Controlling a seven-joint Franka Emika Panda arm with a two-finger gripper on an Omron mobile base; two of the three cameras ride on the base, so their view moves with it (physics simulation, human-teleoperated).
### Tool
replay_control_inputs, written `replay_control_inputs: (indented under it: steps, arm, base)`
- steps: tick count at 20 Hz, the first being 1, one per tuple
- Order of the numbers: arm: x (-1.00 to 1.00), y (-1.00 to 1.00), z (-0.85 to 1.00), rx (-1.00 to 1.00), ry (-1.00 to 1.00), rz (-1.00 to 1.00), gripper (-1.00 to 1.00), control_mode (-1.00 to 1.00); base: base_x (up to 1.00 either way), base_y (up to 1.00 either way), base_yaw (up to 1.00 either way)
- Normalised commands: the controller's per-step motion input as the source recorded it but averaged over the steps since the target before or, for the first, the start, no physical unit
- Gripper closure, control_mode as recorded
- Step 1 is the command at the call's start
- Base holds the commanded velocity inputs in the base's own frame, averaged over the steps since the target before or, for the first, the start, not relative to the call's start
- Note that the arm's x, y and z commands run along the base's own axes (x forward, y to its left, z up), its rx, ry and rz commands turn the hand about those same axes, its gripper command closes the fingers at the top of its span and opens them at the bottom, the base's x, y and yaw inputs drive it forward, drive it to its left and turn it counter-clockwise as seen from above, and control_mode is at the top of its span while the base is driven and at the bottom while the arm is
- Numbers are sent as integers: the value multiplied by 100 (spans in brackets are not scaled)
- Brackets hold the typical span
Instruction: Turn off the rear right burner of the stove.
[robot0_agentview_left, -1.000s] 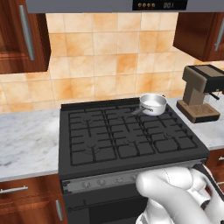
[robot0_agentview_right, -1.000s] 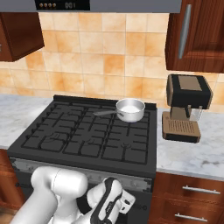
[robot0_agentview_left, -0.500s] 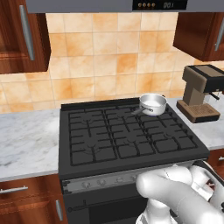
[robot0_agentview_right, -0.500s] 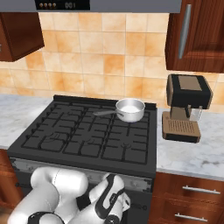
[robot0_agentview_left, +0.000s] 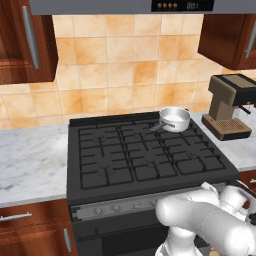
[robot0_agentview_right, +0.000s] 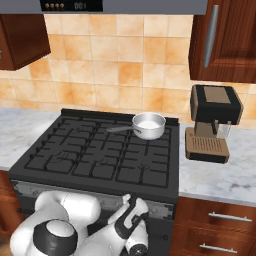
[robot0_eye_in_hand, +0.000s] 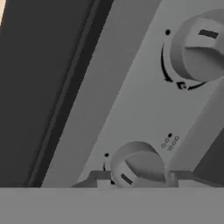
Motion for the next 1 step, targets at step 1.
replay_control_inputs:
  steps: [1]
  arm:
    - [0, 0, 11, 51, 0, 0, 100, -100]
  base:
    - [0, 0, 0]
